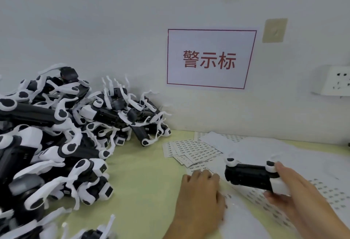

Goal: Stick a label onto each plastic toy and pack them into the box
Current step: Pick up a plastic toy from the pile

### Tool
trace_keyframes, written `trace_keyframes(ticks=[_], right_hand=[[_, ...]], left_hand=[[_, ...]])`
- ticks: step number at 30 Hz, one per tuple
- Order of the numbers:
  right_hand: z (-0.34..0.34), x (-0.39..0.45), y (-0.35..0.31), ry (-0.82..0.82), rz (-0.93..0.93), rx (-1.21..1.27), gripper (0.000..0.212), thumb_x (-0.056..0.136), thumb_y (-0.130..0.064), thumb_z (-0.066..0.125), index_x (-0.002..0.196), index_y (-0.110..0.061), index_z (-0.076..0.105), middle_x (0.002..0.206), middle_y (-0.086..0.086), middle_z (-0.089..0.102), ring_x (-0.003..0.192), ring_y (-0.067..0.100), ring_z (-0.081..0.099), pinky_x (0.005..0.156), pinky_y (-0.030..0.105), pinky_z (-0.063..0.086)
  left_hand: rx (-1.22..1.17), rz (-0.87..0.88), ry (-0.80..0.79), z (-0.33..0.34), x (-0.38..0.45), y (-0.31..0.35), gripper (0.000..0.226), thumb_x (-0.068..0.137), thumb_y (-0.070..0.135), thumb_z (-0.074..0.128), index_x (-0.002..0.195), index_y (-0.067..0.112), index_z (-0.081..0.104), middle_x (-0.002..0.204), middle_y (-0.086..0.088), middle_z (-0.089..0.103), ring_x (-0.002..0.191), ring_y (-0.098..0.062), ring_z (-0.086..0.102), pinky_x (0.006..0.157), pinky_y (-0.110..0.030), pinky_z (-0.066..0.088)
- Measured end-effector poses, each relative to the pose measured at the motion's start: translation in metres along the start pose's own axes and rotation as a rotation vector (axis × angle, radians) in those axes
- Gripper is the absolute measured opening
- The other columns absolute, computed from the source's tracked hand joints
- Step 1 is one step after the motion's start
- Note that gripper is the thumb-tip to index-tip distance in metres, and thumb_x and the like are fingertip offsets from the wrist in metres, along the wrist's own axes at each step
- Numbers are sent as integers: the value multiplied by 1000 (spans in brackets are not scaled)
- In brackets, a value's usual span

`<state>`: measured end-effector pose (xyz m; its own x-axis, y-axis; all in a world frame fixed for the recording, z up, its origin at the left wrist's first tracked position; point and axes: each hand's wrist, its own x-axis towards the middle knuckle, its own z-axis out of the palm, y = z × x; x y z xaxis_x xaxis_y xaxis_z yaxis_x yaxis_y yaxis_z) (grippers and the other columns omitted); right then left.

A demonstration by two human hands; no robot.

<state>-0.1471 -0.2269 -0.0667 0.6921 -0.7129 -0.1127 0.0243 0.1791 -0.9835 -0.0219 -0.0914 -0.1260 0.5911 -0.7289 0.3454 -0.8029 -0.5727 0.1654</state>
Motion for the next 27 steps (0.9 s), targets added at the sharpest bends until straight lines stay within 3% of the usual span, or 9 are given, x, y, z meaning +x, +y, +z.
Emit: trace_keyframes(ticks=[2,4,7,11,15,17,20,24,27], right_hand=[[-14,2,3,29,77,140,30,89,-40,63,87,-11,73,88,13,63,55,26,60,49,30,56],[-23,5,5,18,116,219,29,93,-37,61,95,-9,70,79,13,59,49,22,57,41,27,53],[-27,9,8,-20,122,205,33,93,-39,60,100,-8,70,66,10,61,46,21,53,40,27,50],[-24,9,9,-56,119,164,37,81,-49,65,93,-14,76,64,7,64,46,19,53,43,28,49],[-22,7,11,-133,131,238,57,65,-50,69,103,-8,68,70,12,65,49,22,55,50,31,54],[-21,5,10,-194,96,324,60,67,-44,69,116,-12,62,84,18,66,54,25,59,51,30,55],[-22,2,11,-193,-28,282,51,70,-39,70,119,-29,59,99,16,74,63,28,66,55,30,54],[-19,-5,20,-142,-340,-210,41,69,-42,76,105,-54,59,105,-12,69,80,14,70,65,19,53],[-14,-8,34,-189,-546,-473,66,75,-34,82,122,-62,45,126,-29,54,113,-3,56,78,19,52]], left_hand=[[-90,-3,67,1,1,3,34,97,35,34,126,26,49,133,9,52,126,-15,42,102,-33,31],[-91,-15,123,-8,4,-2,44,96,38,38,138,27,45,134,10,54,126,-10,46,106,-28,33],[-195,96,342,-13,2,10,56,88,46,51,138,22,49,130,9,61,119,-5,54,99,-22,46],[-150,350,299,-3,5,13,72,85,53,61,147,29,34,156,8,39,146,-9,31,115,-27,24],[-111,397,383,0,9,20,51,79,44,61,125,25,51,114,9,64,104,-9,57,92,-28,40],[-235,282,408,-2,7,21,46,76,47,64,117,27,56,100,14,65,90,-5,54,82,-22,43],[-730,-66,339,-13,5,26,44,66,55,74,105,38,61,93,22,68,84,-2,64,71,-10,46],[-1267,-384,307,-21,11,28,52,63,46,88,102,27,59,87,6,75,72,-17,73,60,-18,55],[-1330,-452,224,-26,12,32,67,57,58,77,106,21,51,81,1,75,65,-22,73,58,-23,53]])
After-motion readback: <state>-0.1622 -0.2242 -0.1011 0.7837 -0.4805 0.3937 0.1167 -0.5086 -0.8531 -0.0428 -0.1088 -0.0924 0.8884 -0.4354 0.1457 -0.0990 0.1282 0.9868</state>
